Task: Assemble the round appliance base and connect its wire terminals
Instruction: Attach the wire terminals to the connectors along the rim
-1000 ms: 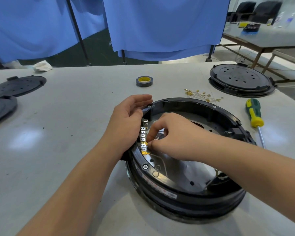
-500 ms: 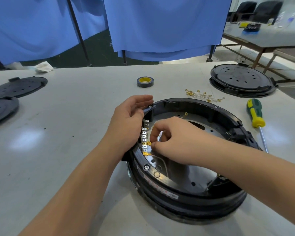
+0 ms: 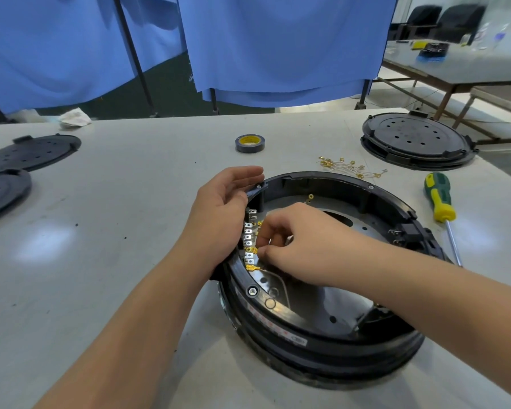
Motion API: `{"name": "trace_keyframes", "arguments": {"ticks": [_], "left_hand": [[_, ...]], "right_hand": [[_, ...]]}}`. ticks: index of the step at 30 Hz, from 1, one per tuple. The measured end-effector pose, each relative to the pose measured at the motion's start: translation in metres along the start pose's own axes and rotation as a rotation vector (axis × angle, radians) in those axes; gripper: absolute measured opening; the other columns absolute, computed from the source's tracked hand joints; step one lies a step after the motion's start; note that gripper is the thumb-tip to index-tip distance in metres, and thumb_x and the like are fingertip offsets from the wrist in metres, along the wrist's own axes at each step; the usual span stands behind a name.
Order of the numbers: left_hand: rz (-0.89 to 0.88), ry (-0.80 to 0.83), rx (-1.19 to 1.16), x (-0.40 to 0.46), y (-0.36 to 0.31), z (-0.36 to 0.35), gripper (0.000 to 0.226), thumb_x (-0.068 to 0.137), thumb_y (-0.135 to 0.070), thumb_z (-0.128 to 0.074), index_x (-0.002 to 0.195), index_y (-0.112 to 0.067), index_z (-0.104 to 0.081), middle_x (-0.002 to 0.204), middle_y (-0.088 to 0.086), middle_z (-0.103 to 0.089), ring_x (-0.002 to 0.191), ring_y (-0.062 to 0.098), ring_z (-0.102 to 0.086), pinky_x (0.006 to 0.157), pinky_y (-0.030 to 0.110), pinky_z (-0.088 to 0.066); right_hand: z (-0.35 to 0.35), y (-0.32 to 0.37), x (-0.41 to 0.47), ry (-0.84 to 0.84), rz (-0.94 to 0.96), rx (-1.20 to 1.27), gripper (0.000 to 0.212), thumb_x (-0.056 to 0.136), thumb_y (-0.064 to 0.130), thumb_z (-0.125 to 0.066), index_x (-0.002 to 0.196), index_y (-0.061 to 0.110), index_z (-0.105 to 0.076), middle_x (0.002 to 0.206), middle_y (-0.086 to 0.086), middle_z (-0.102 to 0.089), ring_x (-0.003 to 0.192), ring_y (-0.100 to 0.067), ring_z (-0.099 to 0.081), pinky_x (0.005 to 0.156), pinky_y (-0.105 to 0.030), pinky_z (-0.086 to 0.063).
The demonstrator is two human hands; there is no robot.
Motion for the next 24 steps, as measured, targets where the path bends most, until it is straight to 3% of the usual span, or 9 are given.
{"name": "trace_keyframes", "arguments": {"ticks": [9,12,17,24], "left_hand": [[0.013,-0.005,-0.021,-0.001,-0.001,-0.001,0.046,0.094,0.011,-0.034,0.112,-0.021,-0.063,0.117,-0.003,-0.067,0.113,0.004,-0.059,0.105,0.030,-0.044],[0.014,0.006,-0.035,-0.001,0.000,-0.001,0.046,0.094,0.012,-0.034,0.114,-0.019,-0.062,0.119,-0.001,-0.066,0.115,0.006,-0.059,0.105,0.030,-0.044],[0.012,0.013,-0.002,0.000,0.000,-0.001,0.047,0.095,0.010,-0.034,0.118,-0.021,-0.060,0.119,-0.005,-0.066,0.113,-0.001,-0.057,0.096,0.013,-0.045],[0.014,0.012,-0.009,0.000,0.000,-0.002,0.047,0.095,0.010,-0.033,0.117,-0.023,-0.059,0.119,-0.005,-0.065,0.116,0.004,-0.057,0.103,0.028,-0.044]], "right_hand": [[0.003,0.011,-0.001,-0.045,0.031,-0.127,0.009,0.081,0.016,-0.061,0.074,0.016,-0.066,0.062,0.004,-0.061,0.056,-0.006,-0.053,0.048,-0.017,-0.037],[0.003,0.020,-0.004,-0.038,0.053,-0.225,0.009,0.076,0.011,-0.055,0.069,0.015,-0.058,0.063,0.002,-0.056,0.058,-0.014,-0.052,0.048,-0.022,-0.034],[0.002,0.033,-0.006,0.024,0.090,-0.422,0.023,0.084,0.018,-0.059,0.068,0.018,-0.042,0.069,0.003,-0.046,0.055,-0.008,-0.039,0.046,-0.020,-0.023],[-0.001,0.038,-0.007,0.099,0.131,-0.532,0.009,0.090,0.018,-0.056,0.088,0.015,-0.048,0.083,0.001,-0.047,0.058,-0.009,-0.037,0.047,-0.015,-0.022]]}}
Point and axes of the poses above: each hand's wrist, its own x-axis towards the middle knuckle, its own z-axis out of the back of the hand, y = z × x, the point moved 7 cm from there along x, towards the middle knuckle
